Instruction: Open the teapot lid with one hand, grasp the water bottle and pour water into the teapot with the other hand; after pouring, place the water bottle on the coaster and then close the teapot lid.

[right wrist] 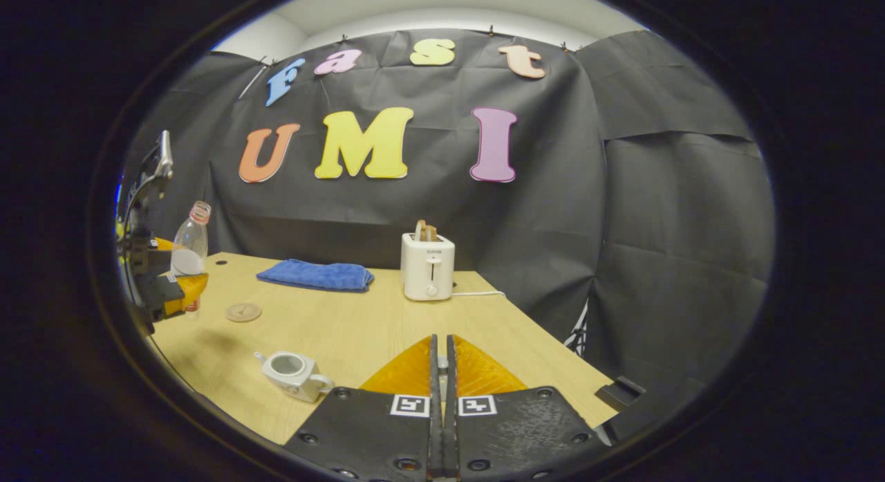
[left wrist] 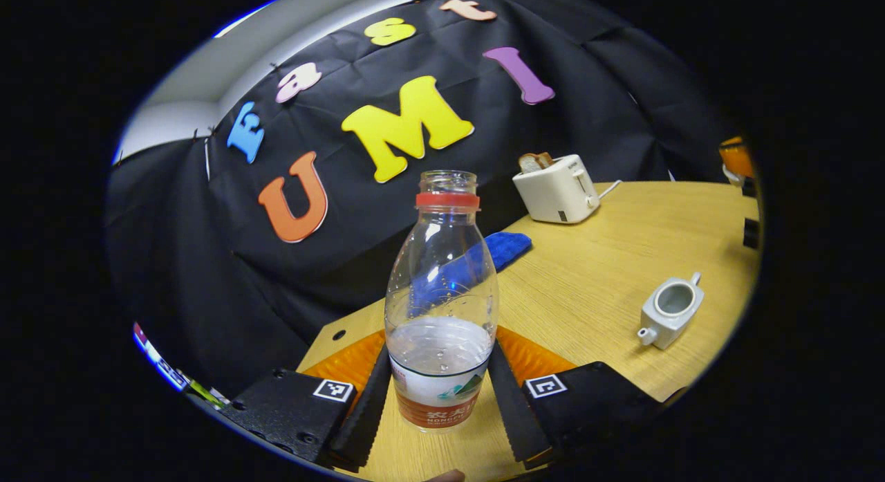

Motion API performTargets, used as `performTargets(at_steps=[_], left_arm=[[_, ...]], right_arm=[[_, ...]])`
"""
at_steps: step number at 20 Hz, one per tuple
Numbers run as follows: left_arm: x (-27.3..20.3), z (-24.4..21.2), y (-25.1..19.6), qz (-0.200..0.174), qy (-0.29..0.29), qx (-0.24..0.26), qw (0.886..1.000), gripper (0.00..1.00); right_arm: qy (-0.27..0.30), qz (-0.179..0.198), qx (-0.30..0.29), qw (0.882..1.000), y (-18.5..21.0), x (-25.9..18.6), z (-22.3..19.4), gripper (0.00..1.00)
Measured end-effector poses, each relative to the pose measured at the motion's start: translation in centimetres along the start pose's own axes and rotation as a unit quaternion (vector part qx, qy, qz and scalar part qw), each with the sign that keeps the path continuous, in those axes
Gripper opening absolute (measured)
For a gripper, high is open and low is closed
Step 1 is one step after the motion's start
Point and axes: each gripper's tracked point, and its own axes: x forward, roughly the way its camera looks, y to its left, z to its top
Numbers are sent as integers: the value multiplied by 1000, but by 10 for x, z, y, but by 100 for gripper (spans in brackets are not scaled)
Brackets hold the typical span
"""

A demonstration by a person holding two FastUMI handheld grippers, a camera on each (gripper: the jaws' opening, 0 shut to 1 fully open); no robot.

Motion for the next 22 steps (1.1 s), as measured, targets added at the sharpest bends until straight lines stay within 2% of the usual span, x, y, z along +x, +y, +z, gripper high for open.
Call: performTargets(at_steps=[4, 8, 11, 15, 22], left_arm=[[25, -10, 15, 10, 9, -98, 995, 75], [49, -6, 29, 28, -11, -149, 988, 75], [72, -2, 29, 27, -25, -165, 986, 77], [104, -4, 19, 3, -21, -202, 979, 76], [136, -9, 7, -9, -24, -221, 975, 77]], right_arm=[[-1, 1, -4, 1000, 1, 0, -2, 0], [4, 3, -5, 1000, 3, 3, -5, 0], [3, -4, 1, 1000, 1, 5, -7, 1], [5, 0, 3, 1000, 4, 10, -13, 0], [28, 6, -7, 1000, 12, 22, -33, 0]])
